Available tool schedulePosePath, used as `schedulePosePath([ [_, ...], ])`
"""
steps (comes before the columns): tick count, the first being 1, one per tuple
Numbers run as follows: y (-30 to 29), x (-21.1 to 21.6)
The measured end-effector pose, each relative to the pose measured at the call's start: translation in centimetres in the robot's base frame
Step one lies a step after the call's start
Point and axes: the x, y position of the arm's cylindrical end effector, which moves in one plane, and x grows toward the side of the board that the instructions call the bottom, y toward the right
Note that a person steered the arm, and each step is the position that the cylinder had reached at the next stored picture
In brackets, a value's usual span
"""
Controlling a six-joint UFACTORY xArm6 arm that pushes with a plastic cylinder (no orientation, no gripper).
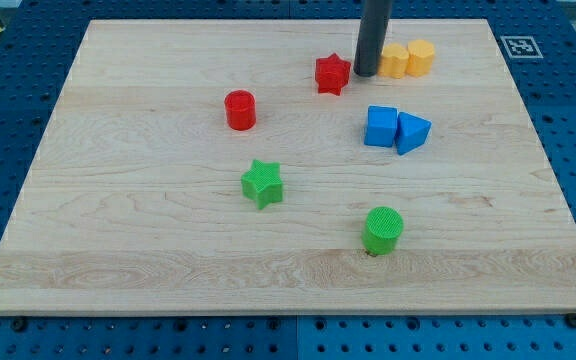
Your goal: Move red star close to the red circle
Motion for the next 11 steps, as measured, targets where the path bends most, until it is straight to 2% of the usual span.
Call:
schedulePosePath([
  [1, -3.1, 0.1],
  [3, -6.0, 3.3],
  [4, -6.3, 3.4],
  [7, -5.3, 7.2],
  [9, -9.7, 7.0],
  [11, -8.4, 7.8],
])
